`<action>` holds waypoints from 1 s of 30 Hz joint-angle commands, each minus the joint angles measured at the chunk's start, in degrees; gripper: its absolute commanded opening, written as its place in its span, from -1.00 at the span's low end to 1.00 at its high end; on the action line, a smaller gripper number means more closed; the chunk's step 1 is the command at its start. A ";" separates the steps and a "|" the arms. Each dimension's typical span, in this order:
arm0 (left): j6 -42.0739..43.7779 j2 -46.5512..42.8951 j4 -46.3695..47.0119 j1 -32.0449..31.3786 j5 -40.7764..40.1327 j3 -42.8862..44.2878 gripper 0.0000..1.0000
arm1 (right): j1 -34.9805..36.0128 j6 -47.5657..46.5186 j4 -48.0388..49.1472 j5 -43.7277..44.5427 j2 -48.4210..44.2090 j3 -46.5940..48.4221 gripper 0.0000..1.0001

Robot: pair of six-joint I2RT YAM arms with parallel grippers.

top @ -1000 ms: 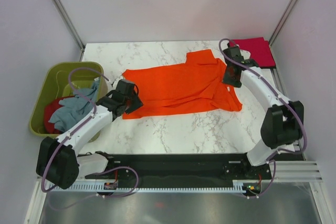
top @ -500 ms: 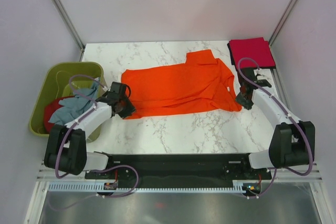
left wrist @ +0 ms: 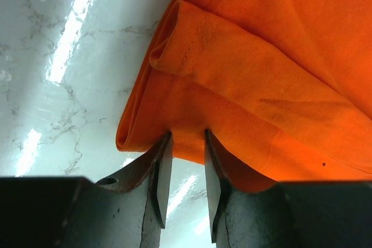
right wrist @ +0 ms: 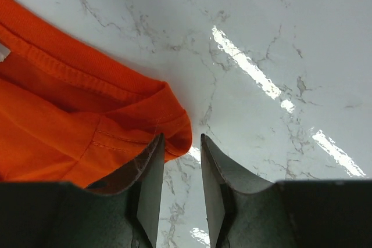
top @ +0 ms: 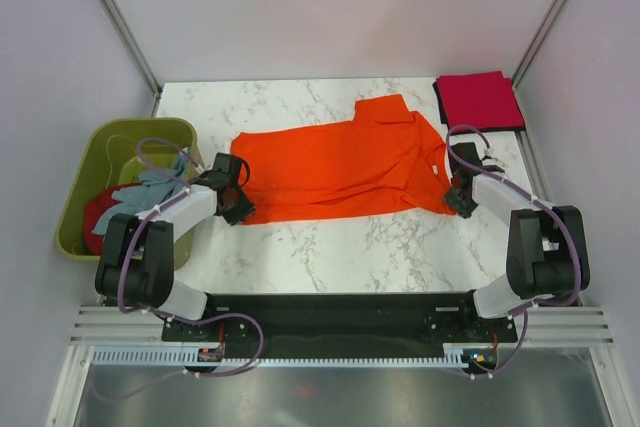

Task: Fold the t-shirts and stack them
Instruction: Fold the tshirt

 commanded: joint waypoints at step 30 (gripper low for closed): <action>1.09 -7.71 -6.79 -0.95 -3.20 -3.21 -0.06 | -5.59 -1.51 -3.14 6.17 -15.30 -10.25 -0.82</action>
